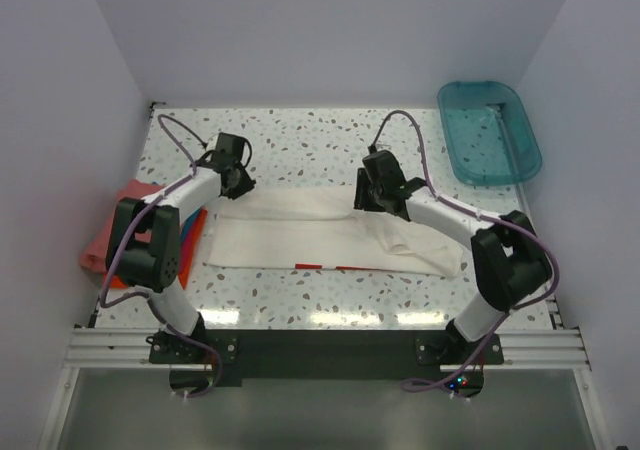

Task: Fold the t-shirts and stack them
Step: Fold the tshirt

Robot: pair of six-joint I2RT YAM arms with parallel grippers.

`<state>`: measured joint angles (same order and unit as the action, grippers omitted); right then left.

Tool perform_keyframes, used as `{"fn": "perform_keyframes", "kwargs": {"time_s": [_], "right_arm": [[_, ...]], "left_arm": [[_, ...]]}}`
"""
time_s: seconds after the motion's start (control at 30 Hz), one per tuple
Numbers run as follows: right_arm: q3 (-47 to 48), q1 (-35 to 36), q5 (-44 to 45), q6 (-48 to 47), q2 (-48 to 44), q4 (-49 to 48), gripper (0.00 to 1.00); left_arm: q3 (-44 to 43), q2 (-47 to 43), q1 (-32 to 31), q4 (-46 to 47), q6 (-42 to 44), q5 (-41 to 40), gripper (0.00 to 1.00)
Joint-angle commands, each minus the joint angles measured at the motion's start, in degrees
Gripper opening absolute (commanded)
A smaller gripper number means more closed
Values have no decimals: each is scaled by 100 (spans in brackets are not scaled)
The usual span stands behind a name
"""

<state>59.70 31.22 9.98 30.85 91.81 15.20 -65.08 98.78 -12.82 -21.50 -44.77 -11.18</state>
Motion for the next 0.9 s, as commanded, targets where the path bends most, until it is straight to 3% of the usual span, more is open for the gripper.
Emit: {"fn": "perform_keyframes", "kwargs": {"time_s": [0.0,0.57,0.87], "right_arm": [[507,33,-259,-229,433,-263,42],[613,33,-637,-202,795,-492,41],[929,94,-971,-308,1180,-597,41]], "left_arm": [[-163,141,-19,-100,109,-262,24],[514,168,-72,40,232,-244,22],[725,-359,-72,5,294,-148,22]]}}
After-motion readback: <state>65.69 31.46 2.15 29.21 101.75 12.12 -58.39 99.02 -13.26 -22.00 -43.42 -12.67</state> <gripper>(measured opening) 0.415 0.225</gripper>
